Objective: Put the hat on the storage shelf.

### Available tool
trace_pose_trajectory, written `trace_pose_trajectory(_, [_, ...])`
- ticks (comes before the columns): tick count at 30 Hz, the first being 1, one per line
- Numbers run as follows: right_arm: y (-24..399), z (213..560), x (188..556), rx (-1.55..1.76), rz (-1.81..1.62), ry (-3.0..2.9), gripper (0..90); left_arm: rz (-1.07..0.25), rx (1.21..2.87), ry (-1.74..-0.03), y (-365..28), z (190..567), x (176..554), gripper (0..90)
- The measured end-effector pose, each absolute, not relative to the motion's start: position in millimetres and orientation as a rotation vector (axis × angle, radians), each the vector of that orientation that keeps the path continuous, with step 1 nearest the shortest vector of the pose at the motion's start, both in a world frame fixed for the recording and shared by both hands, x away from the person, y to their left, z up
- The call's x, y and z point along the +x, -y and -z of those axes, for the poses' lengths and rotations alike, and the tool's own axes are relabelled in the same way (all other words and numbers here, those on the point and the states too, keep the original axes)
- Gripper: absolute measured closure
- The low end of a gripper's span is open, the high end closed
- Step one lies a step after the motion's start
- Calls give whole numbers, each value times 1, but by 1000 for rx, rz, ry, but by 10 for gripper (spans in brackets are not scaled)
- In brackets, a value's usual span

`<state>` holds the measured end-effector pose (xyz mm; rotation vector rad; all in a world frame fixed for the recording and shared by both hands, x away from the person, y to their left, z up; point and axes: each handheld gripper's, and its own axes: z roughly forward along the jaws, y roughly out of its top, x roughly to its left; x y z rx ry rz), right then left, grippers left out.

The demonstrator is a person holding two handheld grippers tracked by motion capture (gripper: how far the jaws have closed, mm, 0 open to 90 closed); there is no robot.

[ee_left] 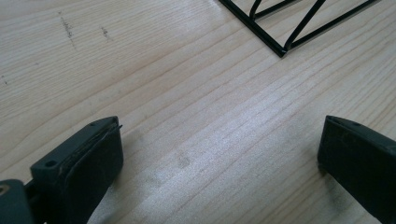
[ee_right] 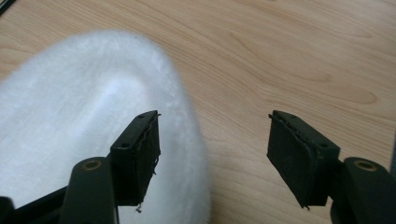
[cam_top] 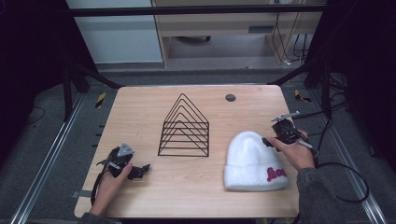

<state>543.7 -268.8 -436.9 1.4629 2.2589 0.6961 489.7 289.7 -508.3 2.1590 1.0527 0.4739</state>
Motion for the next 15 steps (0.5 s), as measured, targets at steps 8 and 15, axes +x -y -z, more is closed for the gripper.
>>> trace_pose_trajectory(8, [253, 445, 559, 1457, -716, -2309, 360, -473, 2159, -1054, -290, 508, 490, 0])
trace_pose_trajectory(15, [236, 457, 573, 1474, -694, -2339, 374, -473, 2158, -1054, -290, 508, 490, 0])
